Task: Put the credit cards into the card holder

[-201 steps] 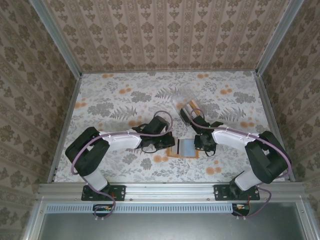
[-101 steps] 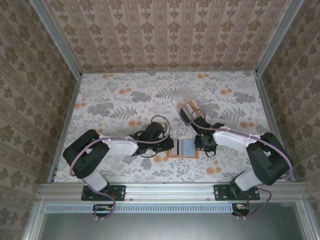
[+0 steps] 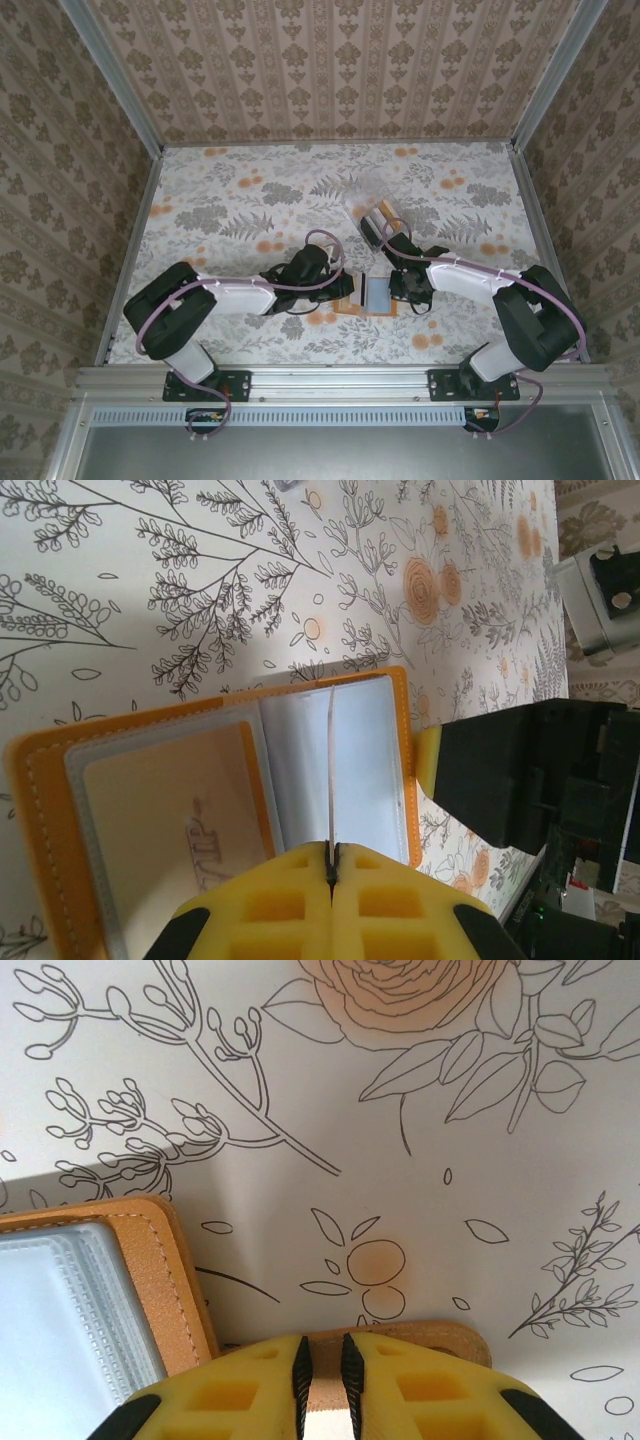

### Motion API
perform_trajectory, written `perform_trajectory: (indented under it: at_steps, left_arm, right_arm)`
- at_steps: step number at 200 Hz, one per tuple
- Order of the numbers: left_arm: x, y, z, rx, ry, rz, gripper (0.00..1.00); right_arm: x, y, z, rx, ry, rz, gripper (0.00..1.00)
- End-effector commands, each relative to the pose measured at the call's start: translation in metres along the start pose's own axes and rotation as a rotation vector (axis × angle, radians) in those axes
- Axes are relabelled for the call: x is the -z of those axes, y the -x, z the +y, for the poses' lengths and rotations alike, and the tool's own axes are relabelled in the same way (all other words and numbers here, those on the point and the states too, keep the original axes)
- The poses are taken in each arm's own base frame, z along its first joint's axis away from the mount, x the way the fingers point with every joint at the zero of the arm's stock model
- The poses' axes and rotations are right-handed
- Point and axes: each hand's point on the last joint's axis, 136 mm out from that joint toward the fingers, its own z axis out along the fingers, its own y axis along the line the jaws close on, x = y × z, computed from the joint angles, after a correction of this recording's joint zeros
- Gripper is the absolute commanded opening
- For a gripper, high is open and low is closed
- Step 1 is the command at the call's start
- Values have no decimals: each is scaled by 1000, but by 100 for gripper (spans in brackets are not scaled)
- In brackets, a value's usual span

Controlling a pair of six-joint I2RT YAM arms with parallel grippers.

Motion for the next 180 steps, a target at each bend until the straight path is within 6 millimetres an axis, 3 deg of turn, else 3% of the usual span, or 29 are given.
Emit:
perform_trajectory:
  at_steps: [1,76,129,180]
  left_arm:
    - [-8,-5,5,11,-2,9,0]
    - [-14,-23,34,76,96,37,0]
    - [-27,-32,26,72,79,71,0]
    - [-24,-33,30,99,90,60,0]
  right_arm:
    - [-24,-25,-11,-11,-23,94,23]
    - [-23,-25,-7,-15,-4,93,23]
    - [-23,-27,-1,-18,32,100,23]
    - [-22,-27,2,-24,49,104,23]
